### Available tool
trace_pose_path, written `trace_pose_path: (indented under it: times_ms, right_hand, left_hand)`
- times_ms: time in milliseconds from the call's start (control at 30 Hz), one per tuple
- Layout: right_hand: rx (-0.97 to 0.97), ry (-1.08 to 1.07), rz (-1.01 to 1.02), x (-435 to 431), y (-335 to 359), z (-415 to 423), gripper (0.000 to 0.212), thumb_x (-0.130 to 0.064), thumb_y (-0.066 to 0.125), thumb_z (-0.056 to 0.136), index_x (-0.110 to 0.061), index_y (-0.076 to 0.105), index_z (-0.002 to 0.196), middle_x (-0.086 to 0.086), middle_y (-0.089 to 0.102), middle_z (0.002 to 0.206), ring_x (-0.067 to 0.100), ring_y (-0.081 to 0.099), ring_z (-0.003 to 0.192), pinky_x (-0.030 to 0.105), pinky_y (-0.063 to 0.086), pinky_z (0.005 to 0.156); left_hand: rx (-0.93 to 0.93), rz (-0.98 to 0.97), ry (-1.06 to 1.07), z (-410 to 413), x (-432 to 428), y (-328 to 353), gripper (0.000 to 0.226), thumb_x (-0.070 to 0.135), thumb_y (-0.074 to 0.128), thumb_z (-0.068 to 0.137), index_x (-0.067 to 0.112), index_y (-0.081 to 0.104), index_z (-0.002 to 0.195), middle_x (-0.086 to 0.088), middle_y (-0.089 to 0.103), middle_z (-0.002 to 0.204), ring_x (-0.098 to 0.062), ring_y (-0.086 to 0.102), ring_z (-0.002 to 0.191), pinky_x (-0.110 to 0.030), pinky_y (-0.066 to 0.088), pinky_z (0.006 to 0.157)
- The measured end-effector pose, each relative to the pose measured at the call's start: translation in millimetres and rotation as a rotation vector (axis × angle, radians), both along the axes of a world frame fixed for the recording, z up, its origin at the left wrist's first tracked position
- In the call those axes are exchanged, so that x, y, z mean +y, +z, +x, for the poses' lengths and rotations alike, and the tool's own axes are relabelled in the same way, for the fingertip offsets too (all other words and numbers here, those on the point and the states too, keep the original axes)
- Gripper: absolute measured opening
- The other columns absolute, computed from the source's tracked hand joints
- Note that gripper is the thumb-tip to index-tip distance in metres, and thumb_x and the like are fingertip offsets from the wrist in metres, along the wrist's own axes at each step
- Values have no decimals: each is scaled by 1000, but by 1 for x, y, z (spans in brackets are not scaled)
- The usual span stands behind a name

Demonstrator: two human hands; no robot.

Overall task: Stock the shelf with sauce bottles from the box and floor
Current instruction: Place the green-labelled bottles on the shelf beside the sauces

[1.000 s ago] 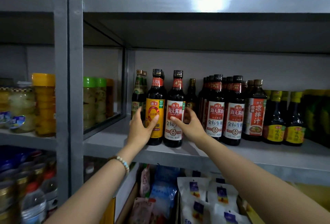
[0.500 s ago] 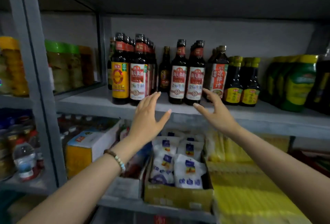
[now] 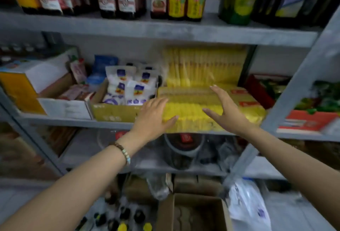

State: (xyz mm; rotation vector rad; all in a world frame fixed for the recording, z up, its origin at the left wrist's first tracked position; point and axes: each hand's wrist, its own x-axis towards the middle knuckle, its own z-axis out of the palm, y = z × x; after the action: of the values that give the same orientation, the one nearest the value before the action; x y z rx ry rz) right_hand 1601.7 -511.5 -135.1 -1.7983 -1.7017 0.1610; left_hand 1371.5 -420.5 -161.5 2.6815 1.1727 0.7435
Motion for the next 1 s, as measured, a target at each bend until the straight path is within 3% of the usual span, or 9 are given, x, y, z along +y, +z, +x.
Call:
trace_pose_path:
  times_ms: [100, 200, 367, 533, 633, 800, 1000]
  right_hand:
    - [68, -39, -145, -25, -61, 25, 75, -42, 59, 87, -22, 21, 148, 0, 16, 158, 17, 18, 144, 33, 23, 112]
    - [148, -96, -221, -46, -125, 40, 74, -39, 61, 87, -23, 22, 147, 0, 15, 158, 18, 19, 143, 30, 23, 110]
    - [289, -198, -329, -78, -240, 54, 71, -26, 65, 88, -15, 26, 146, 6, 22, 155, 23, 24, 142, 39, 27, 114]
    - [354, -317, -451, -101, -369, 52, 71, -28, 70, 83, -12, 34, 142, 11, 39, 145, 28, 40, 131, 45, 34, 109]
    - [330, -312, -538, -116, -451, 44, 70, -30, 70, 81, -13, 37, 139, 9, 42, 142, 28, 41, 130, 42, 36, 107]
    - [433, -369, -642, -141, -571, 27, 71, -37, 70, 81, -23, 34, 141, 1, 35, 148, 18, 38, 132, 20, 31, 98]
    - [509, -396, -761, -145, -678, 22, 77, -40, 69, 82, -22, 30, 145, -1, 30, 151, 19, 37, 134, 28, 36, 104]
  left_hand:
    - [104, -138, -31, 20, -14, -57, 71, 63, 39, 88, 16, 36, 141, -3, 42, 145, -21, 34, 133, -33, 28, 106]
    - [198, -277, -42, 35, -21, -119, 71, 63, 40, 88, 17, 34, 142, -1, 39, 147, -20, 34, 134, -33, 31, 106]
    - [296, -499, -55, 53, -34, -231, 65, 57, 42, 90, 18, 36, 141, -3, 42, 144, -23, 40, 129, -34, 38, 98]
    - [339, -697, -56, 60, -53, -359, 54, 53, 48, 90, 18, 46, 131, -6, 51, 135, -25, 51, 117, -37, 45, 94]
    - [374, -810, -82, 56, -70, -437, 60, 50, 50, 90, 14, 41, 137, -7, 47, 139, -24, 48, 121, -35, 43, 97]
    - [494, -879, -62, 42, -90, -553, 66, 52, 50, 89, 13, 35, 141, -7, 46, 139, -24, 46, 123, -33, 42, 96]
    - [449, -777, -72, 40, -102, -659, 70, 60, 50, 85, 15, 40, 138, -4, 46, 138, -22, 40, 126, -30, 37, 100]
